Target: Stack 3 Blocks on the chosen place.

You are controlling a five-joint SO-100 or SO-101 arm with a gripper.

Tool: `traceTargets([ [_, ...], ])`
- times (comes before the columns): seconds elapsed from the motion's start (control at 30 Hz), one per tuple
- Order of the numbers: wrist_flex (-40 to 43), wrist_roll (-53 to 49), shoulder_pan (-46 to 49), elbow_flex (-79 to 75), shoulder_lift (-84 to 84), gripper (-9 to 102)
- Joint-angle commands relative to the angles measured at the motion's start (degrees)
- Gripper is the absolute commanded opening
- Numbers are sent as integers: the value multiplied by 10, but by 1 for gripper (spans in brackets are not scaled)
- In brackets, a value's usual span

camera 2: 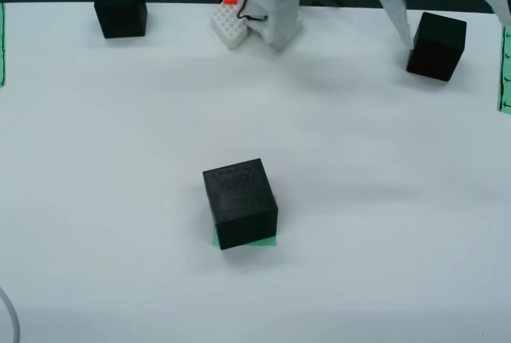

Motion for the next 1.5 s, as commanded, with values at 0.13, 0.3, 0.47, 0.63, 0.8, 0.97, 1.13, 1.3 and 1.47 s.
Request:
traceTargets([
  [0.13, 9, 15, -185, 12, -80, 41],
  [0.3, -10, 68, -257, -11, -182, 41],
  [0.47, -18, 99, -303, -16, -232, 41],
  [0.63, -14, 132, -326, -40, -240, 41],
  [0.8, -20, 195, -324, -49, -259, 41],
  [0.97, -40, 284, -321, -47, -281, 41],
  [1.13, -56, 344, -311, -50, -302, 41],
  [1.3, -72, 347, -297, -63, -323, 41],
  [1.47, -82, 338, -293, -83, -359, 40],
])
